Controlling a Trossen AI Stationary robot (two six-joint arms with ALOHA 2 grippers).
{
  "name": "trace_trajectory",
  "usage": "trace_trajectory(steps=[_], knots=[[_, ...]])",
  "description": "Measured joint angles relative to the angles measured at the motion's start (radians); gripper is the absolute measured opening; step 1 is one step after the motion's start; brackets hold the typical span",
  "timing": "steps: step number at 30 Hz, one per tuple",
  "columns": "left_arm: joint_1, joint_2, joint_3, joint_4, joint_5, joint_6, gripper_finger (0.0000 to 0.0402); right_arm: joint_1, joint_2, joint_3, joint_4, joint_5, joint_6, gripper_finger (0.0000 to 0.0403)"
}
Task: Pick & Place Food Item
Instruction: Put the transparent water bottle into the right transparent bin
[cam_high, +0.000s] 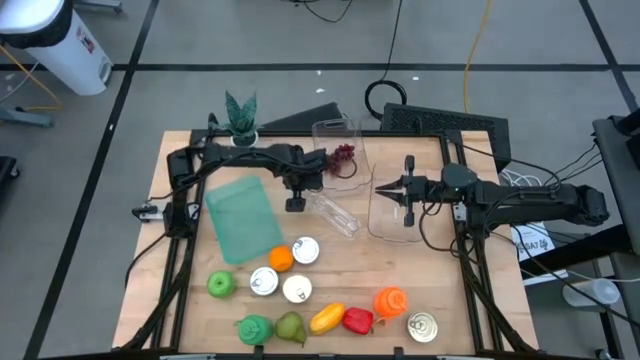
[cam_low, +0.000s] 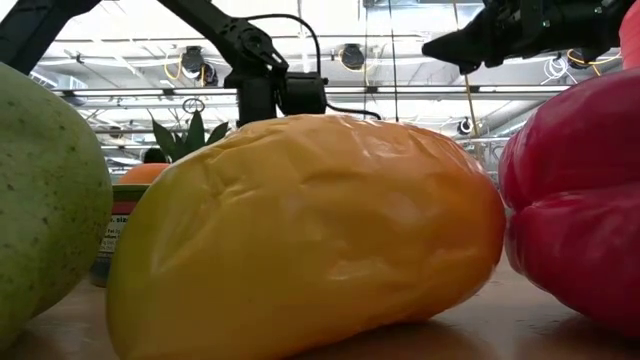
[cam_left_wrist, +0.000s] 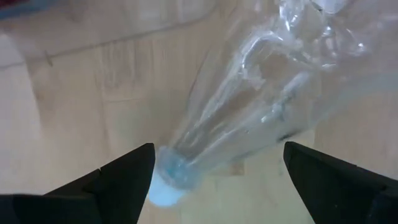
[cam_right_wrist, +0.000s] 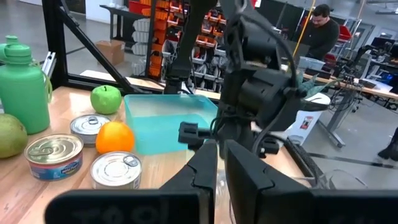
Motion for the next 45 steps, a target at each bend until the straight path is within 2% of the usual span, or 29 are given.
trace_trajectory(steps=[11,14,18,23,25,30,35,40,45], knots=[[0.001,0.000,-0.095,0.109,-0.027,-0.050,0.0364,0.000,0.000,0.000,0.012,0.000,0.000,0.0025],[0.001,-0.002,-0.110,0.119,-0.022,-0.061,0.0348,0.000,0.000,0.000,0.012,0.000,0.000,0.0025],[-0.001,-0.002,-0.111,0.115,-0.017,-0.079,0.0284,0.000,0.000,0.000,0.012,0.000,0.003,0.0025],[-0.004,-0.002,-0.113,0.094,-0.012,-0.093,0.0165,0.000,0.000,0.000,0.012,0.000,0.003,0.0025],[-0.011,-0.003,-0.113,0.083,-0.011,-0.095,0.0143,0.000,0.000,0.000,0.012,0.000,0.003,0.0025],[-0.043,-0.003,-0.112,0.057,-0.029,-0.133,0.0143,0.000,0.000,0.000,0.011,-0.011,0.025,0.0025],[-0.102,-0.041,-0.115,0.016,-0.095,-0.198,0.0137,0.002,0.000,0.000,0.011,-0.084,0.031,0.0025],[-0.145,-0.172,-0.113,-0.051,-0.192,-0.267,0.0136,0.002,0.000,0.001,0.011,-0.104,0.030,0.0025],[-0.182,-0.322,-0.111,-0.120,-0.341,-0.329,0.0136,0.002,0.000,0.001,0.011,-0.104,0.030,0.0025]])
